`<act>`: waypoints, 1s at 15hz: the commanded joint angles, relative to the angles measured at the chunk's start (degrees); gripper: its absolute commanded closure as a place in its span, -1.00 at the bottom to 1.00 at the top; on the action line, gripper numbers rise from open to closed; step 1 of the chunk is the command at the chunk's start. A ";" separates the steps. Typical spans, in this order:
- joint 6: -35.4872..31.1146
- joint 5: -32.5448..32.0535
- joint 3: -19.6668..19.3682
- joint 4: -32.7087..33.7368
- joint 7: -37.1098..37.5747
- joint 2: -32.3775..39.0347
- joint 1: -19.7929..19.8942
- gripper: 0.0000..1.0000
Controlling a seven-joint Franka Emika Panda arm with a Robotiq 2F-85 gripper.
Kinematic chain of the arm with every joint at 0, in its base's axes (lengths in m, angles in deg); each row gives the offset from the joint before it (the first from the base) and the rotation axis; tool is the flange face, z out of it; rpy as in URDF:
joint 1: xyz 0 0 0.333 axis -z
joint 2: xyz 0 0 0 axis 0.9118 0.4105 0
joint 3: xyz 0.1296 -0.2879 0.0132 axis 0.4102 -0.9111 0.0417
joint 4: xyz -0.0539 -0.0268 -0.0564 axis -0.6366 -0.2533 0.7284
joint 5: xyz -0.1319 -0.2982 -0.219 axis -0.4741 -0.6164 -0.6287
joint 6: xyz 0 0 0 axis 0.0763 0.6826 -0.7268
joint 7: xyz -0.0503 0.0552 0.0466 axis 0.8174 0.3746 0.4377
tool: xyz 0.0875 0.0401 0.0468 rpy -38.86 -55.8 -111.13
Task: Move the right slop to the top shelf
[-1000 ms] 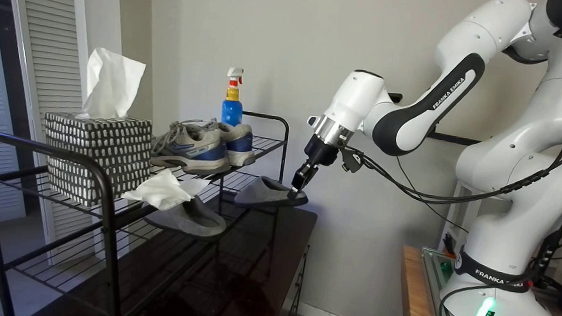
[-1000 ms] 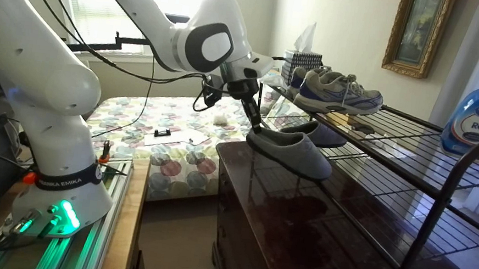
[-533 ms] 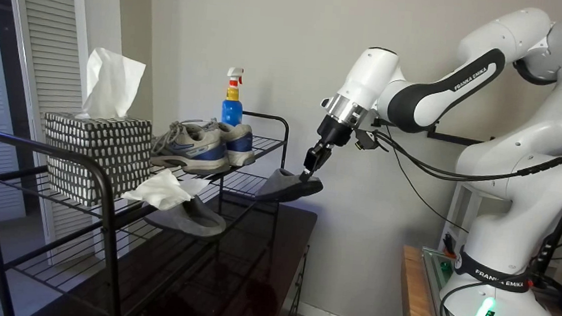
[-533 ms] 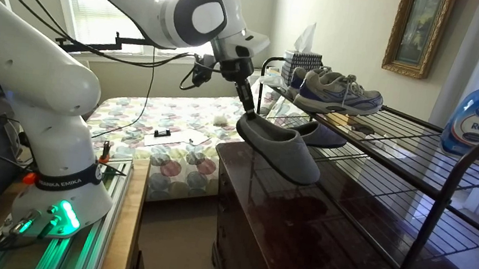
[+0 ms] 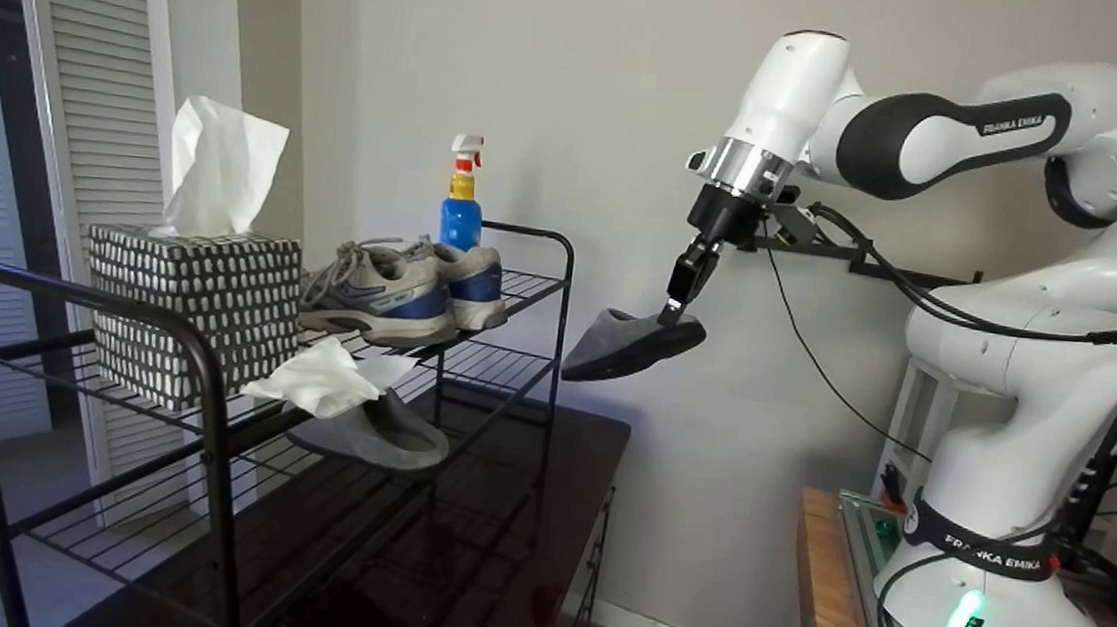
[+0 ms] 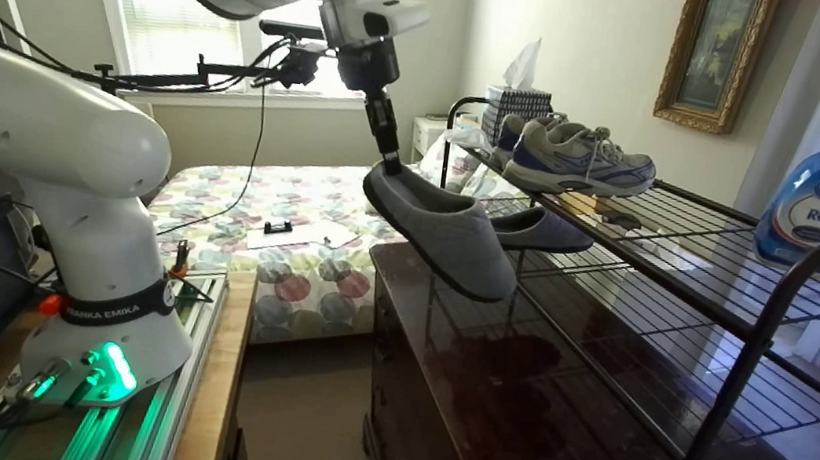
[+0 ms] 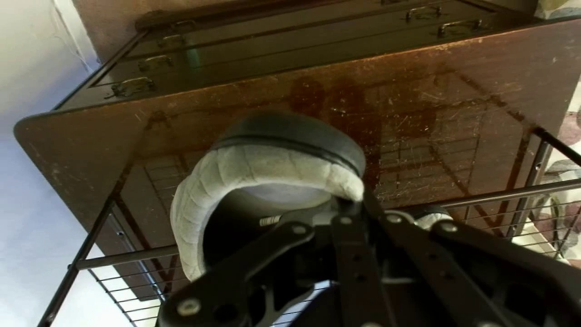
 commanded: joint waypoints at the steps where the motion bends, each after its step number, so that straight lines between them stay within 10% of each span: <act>1: 8.30 1.64 3.75 -0.19 -1.62 8.22 1.60 0.97; 15: 4.67 -10.88 6.14 -0.55 8.43 8.45 0.50 0.97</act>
